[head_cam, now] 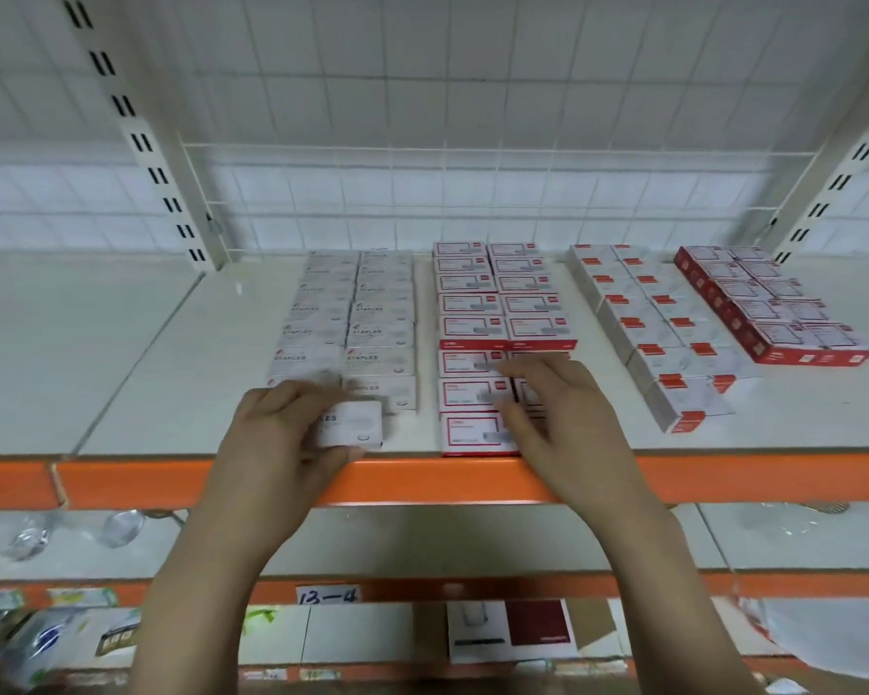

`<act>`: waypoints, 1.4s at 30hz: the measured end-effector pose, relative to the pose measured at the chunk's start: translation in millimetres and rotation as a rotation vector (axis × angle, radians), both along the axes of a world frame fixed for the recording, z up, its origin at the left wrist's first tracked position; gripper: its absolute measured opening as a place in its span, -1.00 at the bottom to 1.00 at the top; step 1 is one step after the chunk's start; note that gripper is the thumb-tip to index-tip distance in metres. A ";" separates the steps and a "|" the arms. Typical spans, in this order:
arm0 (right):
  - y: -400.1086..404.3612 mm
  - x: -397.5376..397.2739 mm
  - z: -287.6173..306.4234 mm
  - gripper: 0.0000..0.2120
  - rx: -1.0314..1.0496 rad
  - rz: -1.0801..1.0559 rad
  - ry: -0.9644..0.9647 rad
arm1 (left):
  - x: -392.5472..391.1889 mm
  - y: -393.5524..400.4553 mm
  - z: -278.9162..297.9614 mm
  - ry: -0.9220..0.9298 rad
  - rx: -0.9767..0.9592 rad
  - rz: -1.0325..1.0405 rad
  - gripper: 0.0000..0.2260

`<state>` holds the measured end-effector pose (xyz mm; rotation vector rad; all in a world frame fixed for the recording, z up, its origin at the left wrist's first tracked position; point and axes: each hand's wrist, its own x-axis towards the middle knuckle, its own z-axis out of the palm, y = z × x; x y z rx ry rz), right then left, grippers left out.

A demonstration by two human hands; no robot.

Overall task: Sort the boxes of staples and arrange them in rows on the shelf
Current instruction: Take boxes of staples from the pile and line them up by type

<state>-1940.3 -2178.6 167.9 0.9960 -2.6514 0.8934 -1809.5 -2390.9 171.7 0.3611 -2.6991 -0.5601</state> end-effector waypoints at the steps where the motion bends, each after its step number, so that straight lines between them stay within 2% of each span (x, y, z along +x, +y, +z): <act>1: -5.1 2.6 0.0 -0.70 0.000 0.003 0.000 | 4.7 -5.6 -0.4 -0.001 0.011 0.006 -0.56; 5: -21.8 11.8 -0.2 -0.73 0.007 0.023 -0.015 | 18.0 -19.9 -1.3 0.012 0.016 0.017 -0.56; 9: -33.4 17.5 -0.3 -0.72 0.031 0.037 -0.005 | 24.1 -27.5 -3.8 -0.018 0.074 0.020 -0.66; 13: -37.2 21.0 1.6 -0.72 0.047 0.036 -0.003 | 24.7 -36.2 -11.9 0.013 -0.059 -0.017 -0.80; 17: -36.5 22.4 2.6 -0.70 0.050 0.024 -0.005 | 23.5 -40.8 -11.0 0.039 -0.106 -0.025 -0.78; 21: -36.7 21.8 2.5 -0.64 0.057 0.011 -0.014 | 21.0 -43.5 -10.1 0.012 -0.108 -0.041 -0.63; 28: -36.7 20.2 2.5 -0.72 0.062 0.010 -0.010 | 6.5 -24.3 -2.5 0.029 -0.059 0.055 -0.59; 36: -30.1 16.1 2.8 -0.72 0.050 0.012 -0.010 | -7.4 -10.9 -9.5 -0.007 -0.079 0.096 -0.69; 42: -13.6 11.4 10.6 -0.70 0.043 -0.010 0.001 | -28.1 9.6 -0.5 0.030 -0.127 0.035 -0.69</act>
